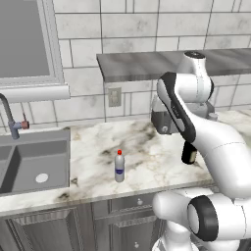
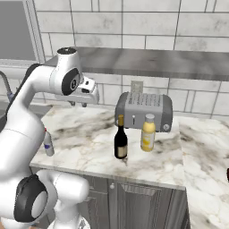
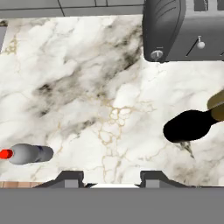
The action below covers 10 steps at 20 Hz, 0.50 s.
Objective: Place the drinks on the dining counter in a tight cluster.
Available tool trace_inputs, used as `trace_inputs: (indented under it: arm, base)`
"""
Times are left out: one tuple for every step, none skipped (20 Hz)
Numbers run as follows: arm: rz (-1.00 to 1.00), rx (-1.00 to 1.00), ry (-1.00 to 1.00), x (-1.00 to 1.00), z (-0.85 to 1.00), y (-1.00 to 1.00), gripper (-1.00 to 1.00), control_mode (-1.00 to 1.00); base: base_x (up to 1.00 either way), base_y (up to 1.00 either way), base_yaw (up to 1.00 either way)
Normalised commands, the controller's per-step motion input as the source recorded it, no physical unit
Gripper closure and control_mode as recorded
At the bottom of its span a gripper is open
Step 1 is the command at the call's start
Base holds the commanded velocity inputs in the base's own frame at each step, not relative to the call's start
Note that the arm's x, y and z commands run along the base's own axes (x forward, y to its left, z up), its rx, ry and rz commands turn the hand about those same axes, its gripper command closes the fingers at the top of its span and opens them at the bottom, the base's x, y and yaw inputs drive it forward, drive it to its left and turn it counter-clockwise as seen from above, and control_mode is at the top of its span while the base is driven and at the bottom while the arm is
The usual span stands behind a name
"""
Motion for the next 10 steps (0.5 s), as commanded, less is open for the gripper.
trace_inputs:
  arm:
    - [0.00,0.00,0.01,-0.07,0.00,-0.01,-1.00,-1.00]
    - [0.00,0.00,0.00,-0.07,0.00,-0.04,-1.00,-1.00]
    - [0.00,0.00,0.03,0.00,0.00,-0.24,-1.00,-1.00]
    - [0.00,0.00,0.02,0.00,0.00,-0.20,-1.00,-1.00]
    - [0.00,0.01,0.00,-0.13,0.00,-0.18,-1.00,-1.00]
    - [0.00,0.01,0.00,-0.31,0.00,-0.31,-1.00,-1.00]
    - [0.00,0.09,-0.02,-0.36,0.00,-0.71,-1.00,-1.00]
    - [0.00,0.10,0.00,-0.32,0.00,-1.00,-1.00,-1.00]
    - [0.00,0.08,0.00,-0.20,0.00,-1.00,-1.00,-1.00]
    - [0.00,0.13,0.00,-0.02,0.00,-1.00,-1.00,-1.00]
  base:
    - [0.00,0.00,0.00]
    - [0.00,0.00,0.00]
    - [0.00,0.00,0.00]
    - [0.00,0.00,0.00]
    - [0.00,0.00,0.00]
    - [0.00,0.00,0.00]
    - [0.00,0.00,0.00]
    - [0.00,0.00,0.00]
    - [0.00,0.00,0.00]
    - [0.00,0.00,0.00]
